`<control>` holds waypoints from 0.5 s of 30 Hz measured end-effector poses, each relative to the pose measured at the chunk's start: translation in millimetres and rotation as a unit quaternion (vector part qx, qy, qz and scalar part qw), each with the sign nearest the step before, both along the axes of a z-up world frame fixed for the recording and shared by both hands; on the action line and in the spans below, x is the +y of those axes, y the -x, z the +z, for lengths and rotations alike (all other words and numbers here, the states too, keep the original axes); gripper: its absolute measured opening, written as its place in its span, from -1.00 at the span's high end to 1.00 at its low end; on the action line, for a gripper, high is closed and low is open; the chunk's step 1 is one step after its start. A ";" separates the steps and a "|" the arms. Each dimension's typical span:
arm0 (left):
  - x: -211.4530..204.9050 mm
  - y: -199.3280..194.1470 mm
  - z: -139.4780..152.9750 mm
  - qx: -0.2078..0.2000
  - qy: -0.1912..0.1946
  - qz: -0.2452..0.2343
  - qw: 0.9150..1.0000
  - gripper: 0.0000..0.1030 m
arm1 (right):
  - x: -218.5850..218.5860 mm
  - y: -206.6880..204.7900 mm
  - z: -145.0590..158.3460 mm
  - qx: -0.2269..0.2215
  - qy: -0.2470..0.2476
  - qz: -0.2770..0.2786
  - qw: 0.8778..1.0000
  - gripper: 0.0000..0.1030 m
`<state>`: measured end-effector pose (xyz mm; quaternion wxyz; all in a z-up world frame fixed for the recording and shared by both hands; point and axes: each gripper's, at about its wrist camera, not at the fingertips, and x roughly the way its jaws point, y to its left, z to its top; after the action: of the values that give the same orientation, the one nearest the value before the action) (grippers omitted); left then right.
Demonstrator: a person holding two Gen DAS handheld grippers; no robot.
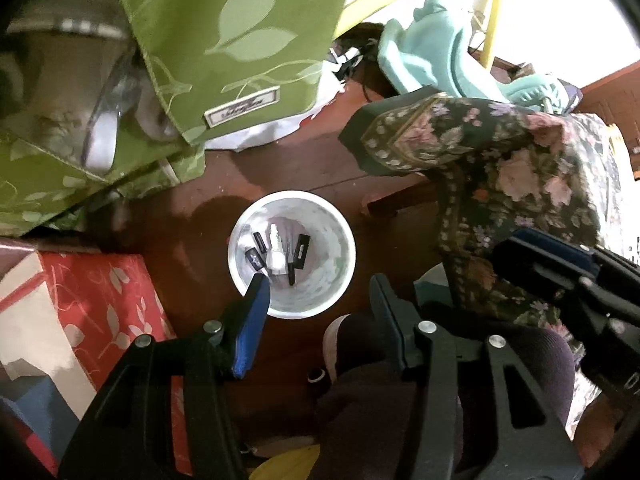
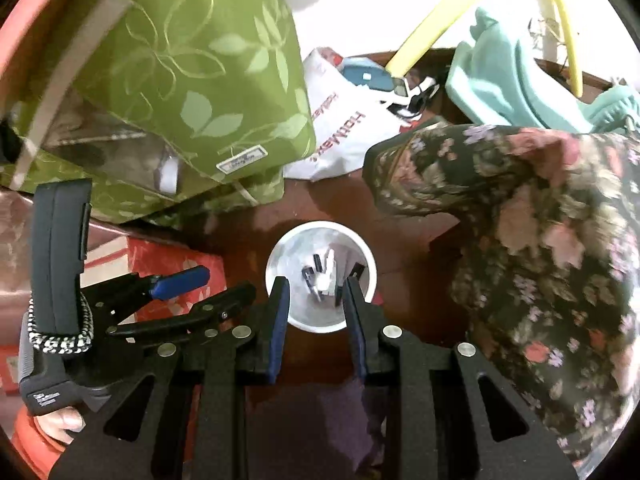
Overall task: Collect trash
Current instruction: 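Carry tape roll and Sharpie over the white bin and open both grippers, then move both grippers back over the items on the bed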
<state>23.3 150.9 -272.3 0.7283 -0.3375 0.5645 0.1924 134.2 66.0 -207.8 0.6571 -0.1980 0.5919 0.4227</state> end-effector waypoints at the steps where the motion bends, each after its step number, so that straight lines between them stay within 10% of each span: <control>1: -3.8 -0.5 5.0 -0.002 -0.005 -0.003 1.000 0.01 | -4.8 -0.9 5.6 -0.002 -0.005 -0.004 1.000 0.52; 15: -73.7 -29.9 98.6 -0.084 -0.098 -0.061 0.990 0.01 | -90.9 -18.6 77.5 -0.089 -0.075 -0.068 0.991 0.52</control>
<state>53.1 77.2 -173.7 0.8130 -0.2449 0.4991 0.1731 152.9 -24.9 -130.3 0.7474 -0.1443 0.5101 0.4005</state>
